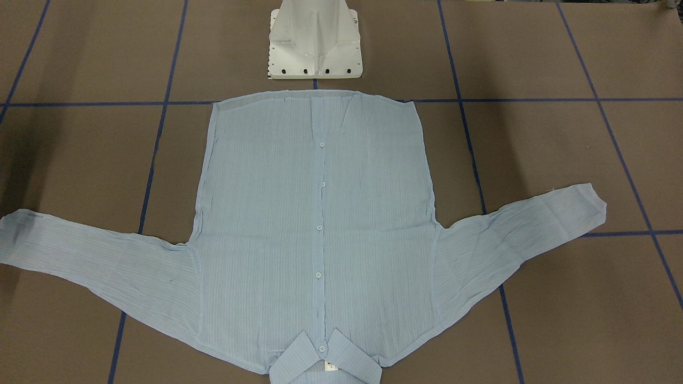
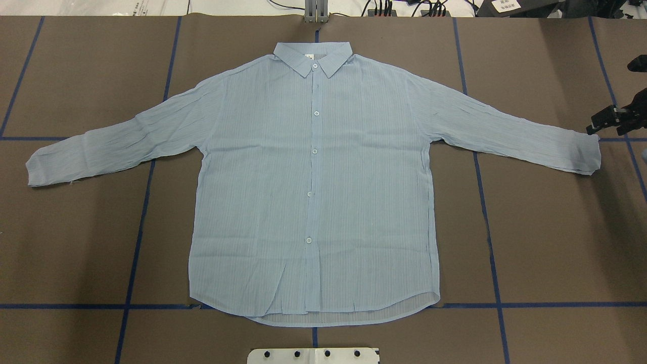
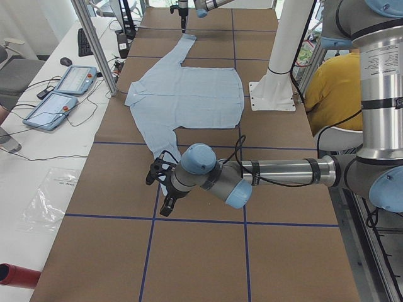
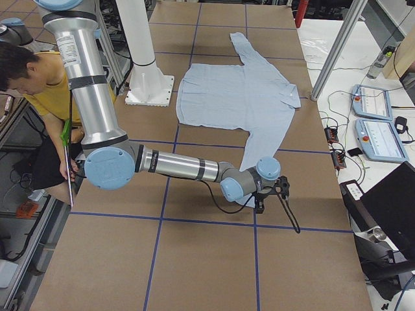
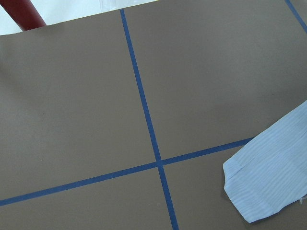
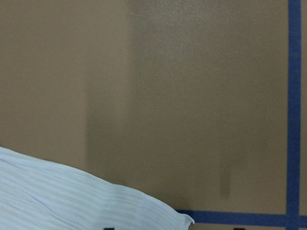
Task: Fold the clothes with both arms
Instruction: 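Move the right gripper toward the cuff of the sleeve nearest it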
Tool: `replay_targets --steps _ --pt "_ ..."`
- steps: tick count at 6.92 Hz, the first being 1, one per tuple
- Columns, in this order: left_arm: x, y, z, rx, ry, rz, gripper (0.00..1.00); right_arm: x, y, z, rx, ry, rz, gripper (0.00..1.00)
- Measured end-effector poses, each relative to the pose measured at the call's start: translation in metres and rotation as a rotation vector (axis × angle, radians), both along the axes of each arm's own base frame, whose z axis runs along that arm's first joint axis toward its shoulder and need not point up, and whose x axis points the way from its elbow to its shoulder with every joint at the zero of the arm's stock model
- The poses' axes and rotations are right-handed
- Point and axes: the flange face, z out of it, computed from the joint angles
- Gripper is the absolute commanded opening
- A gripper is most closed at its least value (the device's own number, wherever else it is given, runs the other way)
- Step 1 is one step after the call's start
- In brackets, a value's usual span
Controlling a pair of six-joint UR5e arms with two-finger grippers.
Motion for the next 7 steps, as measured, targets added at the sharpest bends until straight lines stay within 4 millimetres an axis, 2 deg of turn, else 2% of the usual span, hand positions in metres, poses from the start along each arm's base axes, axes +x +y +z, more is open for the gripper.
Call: replay_targets --steps 2,5,6,7 --pt "0.0 0.0 0.0 0.004 -0.002 0.002 1.0 -0.004 -0.001 0.008 -0.035 0.002 0.005 0.77" --pt "0.0 0.003 0.002 0.012 -0.003 0.003 1.0 -0.017 -0.011 0.002 -0.086 -0.004 0.04 0.76" --pt "0.0 0.004 0.003 0.013 -0.003 0.003 1.0 -0.019 -0.011 0.002 -0.095 -0.004 0.044 0.68" --pt "0.0 0.004 0.003 0.015 -0.003 0.003 1.0 -0.021 -0.011 0.003 -0.1 -0.002 0.044 0.39"
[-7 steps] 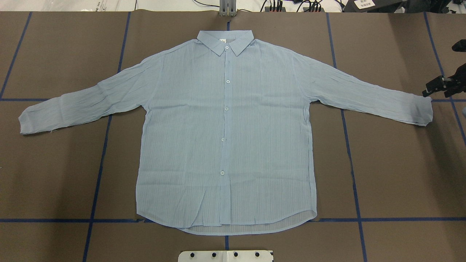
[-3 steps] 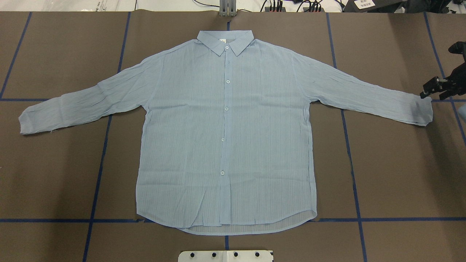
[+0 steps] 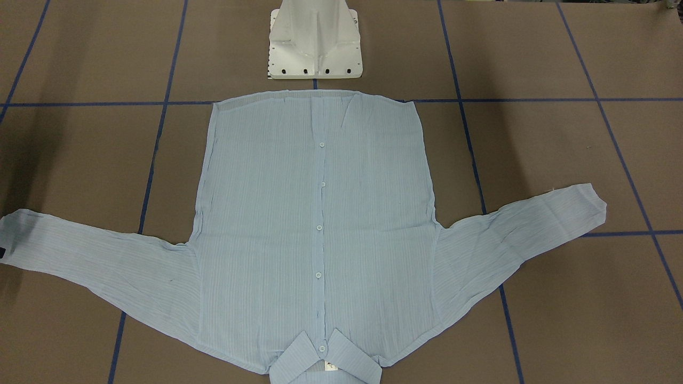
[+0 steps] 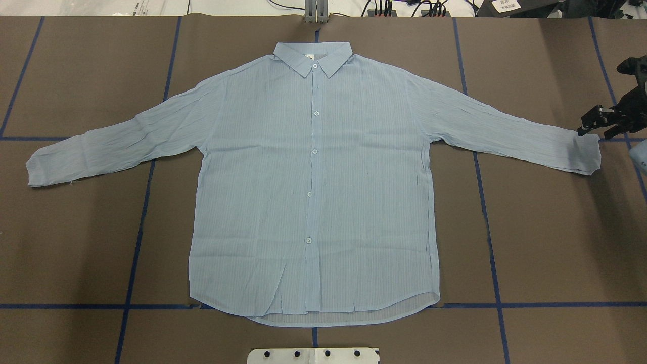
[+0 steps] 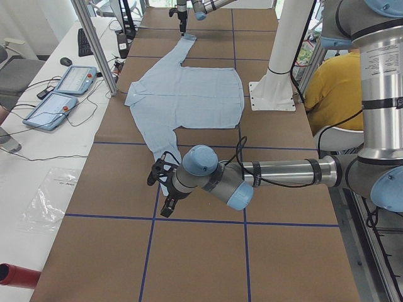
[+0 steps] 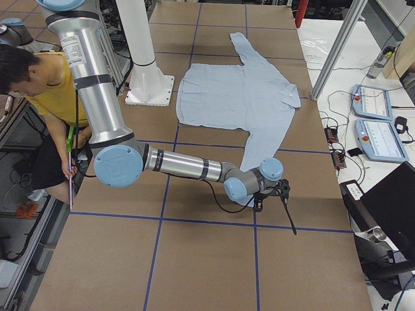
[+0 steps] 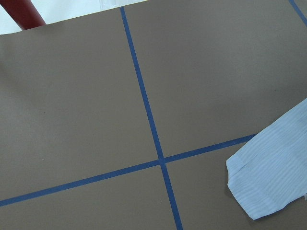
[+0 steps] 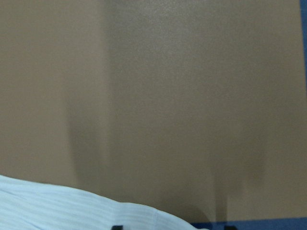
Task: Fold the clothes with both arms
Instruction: 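Move the right gripper toward the cuff of the sleeve nearest it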
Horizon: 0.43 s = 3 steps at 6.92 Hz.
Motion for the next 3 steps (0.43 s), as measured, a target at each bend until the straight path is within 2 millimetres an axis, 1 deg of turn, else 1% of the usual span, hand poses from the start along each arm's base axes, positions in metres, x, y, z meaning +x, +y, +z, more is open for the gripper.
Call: replay_targets --steps 1,3 --pt "0.0 0.0012 0.0005 0.003 0.0 0.0 1.0 -0.0008 0.0004 0.0019 -0.005 0.002 0.0 0.0" --pt "-0.0001 0.0048 0.0024 0.008 0.0 0.0 1.0 -0.0015 0.001 0.0039 -0.011 0.004 0.001 0.0"
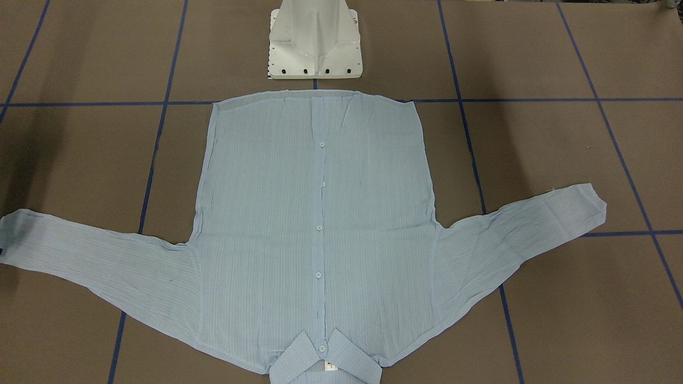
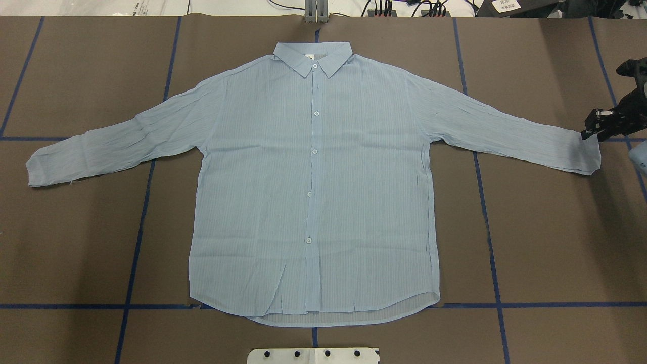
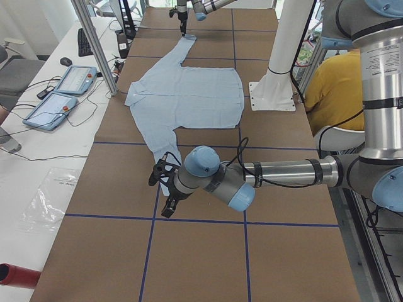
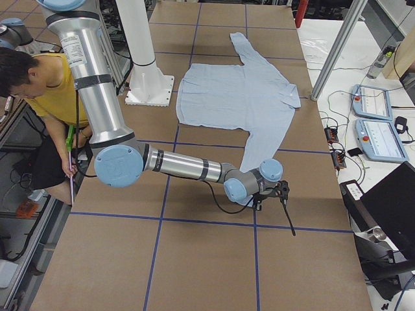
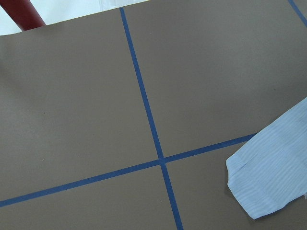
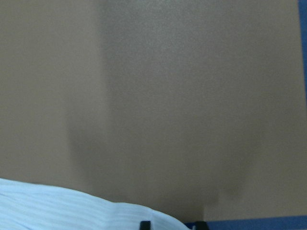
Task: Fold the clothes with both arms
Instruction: 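Move the right gripper toward the cuff of the sleeve nearest it, then grasp the sleeve cuff with the right gripper and fold it across the shirt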
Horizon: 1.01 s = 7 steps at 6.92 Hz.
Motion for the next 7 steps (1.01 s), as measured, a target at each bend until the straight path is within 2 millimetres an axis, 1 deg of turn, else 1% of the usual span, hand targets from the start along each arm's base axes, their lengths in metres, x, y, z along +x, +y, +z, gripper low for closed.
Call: replay_targets --steps 1,2,3,4,5,6,7 --pt "0.0 0.001 0.0 0.001 0.0 0.0 1.0 0.0 0.0 0.0 -0.002 -0.001 0.0 0.0" --pt "0.0 0.001 0.0 0.001 0.001 -0.001 1.0 0.0 0.0 -0.005 0.0 -0.016 -0.001 0.0" --pt "0.0 0.001 0.0 0.0 0.002 -0.001 1.0 0.0 -0.003 -0.023 0.002 -0.066 -0.001 0.0" --pt "0.0 0.001 0.0 0.0 0.002 -0.001 1.0 0.0 -0.005 -0.055 -0.01 -0.136 0.019 0.0" --pt "0.0 0.001 0.0 -0.001 0.002 -0.001 1.0 -0.011 -0.006 -0.103 -0.048 -0.202 0.06 0.0" --pt "0.0 0.001 0.001 -0.003 0.003 -0.001 1.0 -0.044 -0.005 -0.164 -0.112 -0.254 0.103 0.0" --pt "0.0 0.001 0.001 -0.007 0.01 0.003 1.0 -0.092 -0.007 -0.225 -0.175 -0.283 0.143 0.0"
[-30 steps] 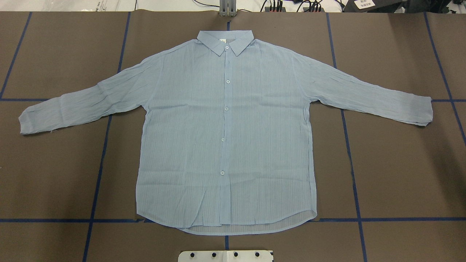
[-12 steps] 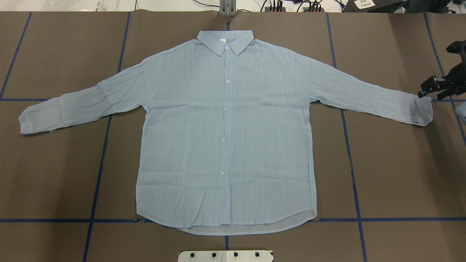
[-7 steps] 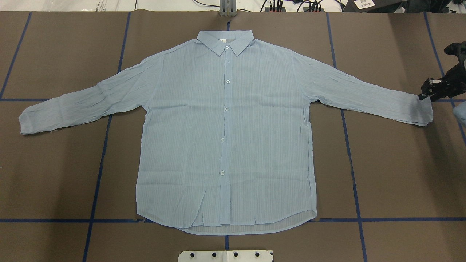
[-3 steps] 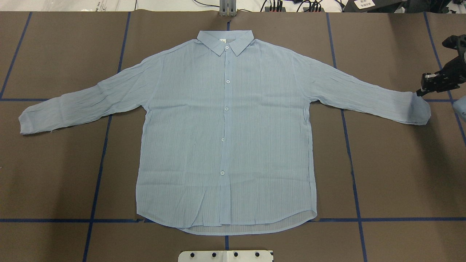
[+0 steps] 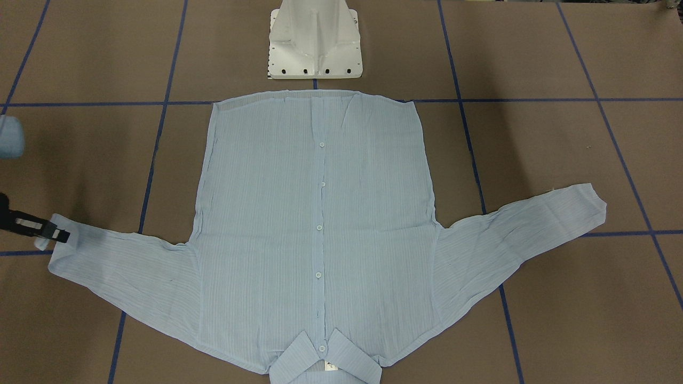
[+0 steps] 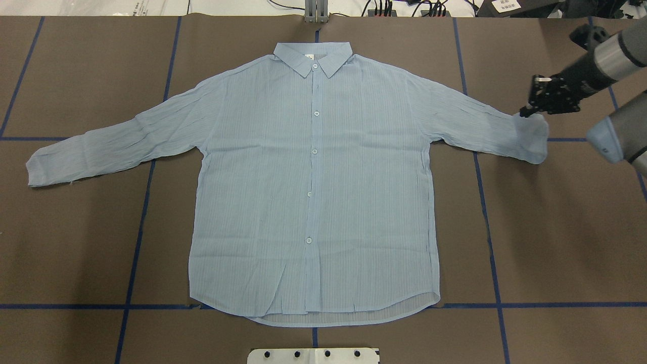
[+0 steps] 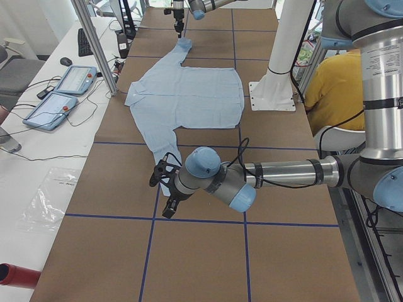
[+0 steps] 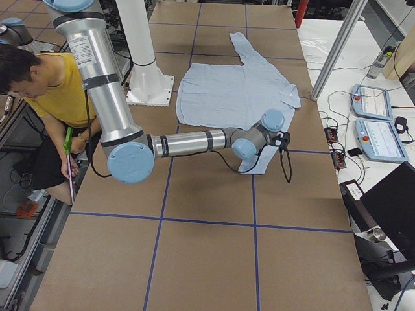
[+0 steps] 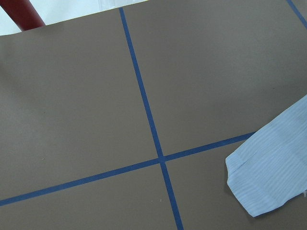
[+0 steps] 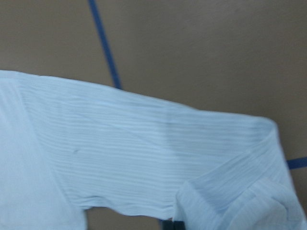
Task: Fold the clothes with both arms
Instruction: 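Grasp the sleeve cuff with the right gripper and fold it across the shirt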
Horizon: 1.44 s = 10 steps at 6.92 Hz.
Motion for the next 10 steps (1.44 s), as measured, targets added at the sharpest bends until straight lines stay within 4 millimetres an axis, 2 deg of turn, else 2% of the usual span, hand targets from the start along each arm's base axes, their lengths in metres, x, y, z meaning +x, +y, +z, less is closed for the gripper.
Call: replay_targets --steps 2,4,5,6,7,9,10 --pt "0.003 0.001 -0.002 -0.005 0.036 0.019 1.0 -0.113 -0.019 -0.11 -0.107 0.003 0.137 0.0" --pt "0.004 0.004 0.0 -0.01 0.046 0.026 1.0 -0.242 -0.043 -0.228 -0.131 0.001 0.249 0.0" --pt "0.004 0.007 0.002 -0.013 0.048 0.029 1.0 -0.3 -0.042 -0.282 -0.149 0.0 0.307 0.0" --pt "0.005 0.008 0.002 -0.013 0.053 0.032 1.0 -0.341 -0.034 -0.313 -0.164 -0.003 0.361 0.0" --pt "0.005 0.009 0.002 -0.012 0.06 0.037 1.0 -0.37 -0.027 -0.326 -0.171 -0.013 0.41 0.0" --pt "0.007 0.01 0.0 -0.015 0.086 0.049 1.0 -0.41 -0.016 -0.339 -0.175 -0.027 0.468 0.0" --pt "0.01 0.009 -0.002 -0.013 0.096 0.06 0.99 -0.425 -0.006 -0.339 -0.167 -0.023 0.487 0.23"
